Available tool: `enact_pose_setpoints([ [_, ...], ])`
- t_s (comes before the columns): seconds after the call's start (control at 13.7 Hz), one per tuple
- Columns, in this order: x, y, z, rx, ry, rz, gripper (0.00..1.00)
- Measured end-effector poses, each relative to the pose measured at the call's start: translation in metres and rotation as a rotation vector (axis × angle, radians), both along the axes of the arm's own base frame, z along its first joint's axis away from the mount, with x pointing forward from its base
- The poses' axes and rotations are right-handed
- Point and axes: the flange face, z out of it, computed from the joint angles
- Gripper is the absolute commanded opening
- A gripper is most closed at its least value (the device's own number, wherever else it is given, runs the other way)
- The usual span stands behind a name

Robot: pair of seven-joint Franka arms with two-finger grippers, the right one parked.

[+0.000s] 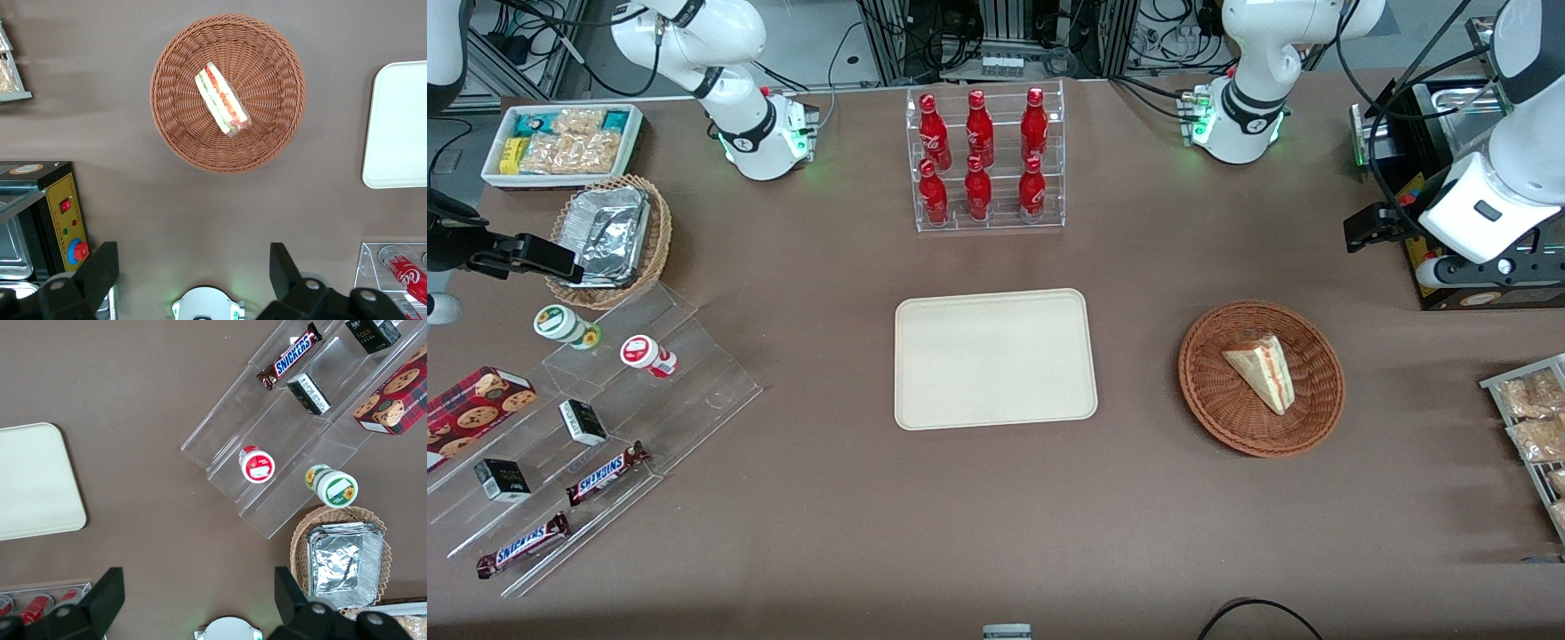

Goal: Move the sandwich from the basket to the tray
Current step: 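Move the left gripper over the sandwich in the wicker basket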

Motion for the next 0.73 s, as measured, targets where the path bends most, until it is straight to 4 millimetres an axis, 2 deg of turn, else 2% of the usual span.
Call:
enact_pose_setpoints([
  [0.44, 0.001, -0.002, -0.004, -0.001, 0.008, -0.003, 1.00],
  [0.59, 0.003, -0.004, -0.019, -0.001, 0.018, -0.008, 1.00],
  [0.73, 0.008, -0.007, -0.044, -0.005, 0.012, -0.012, 1.00],
])
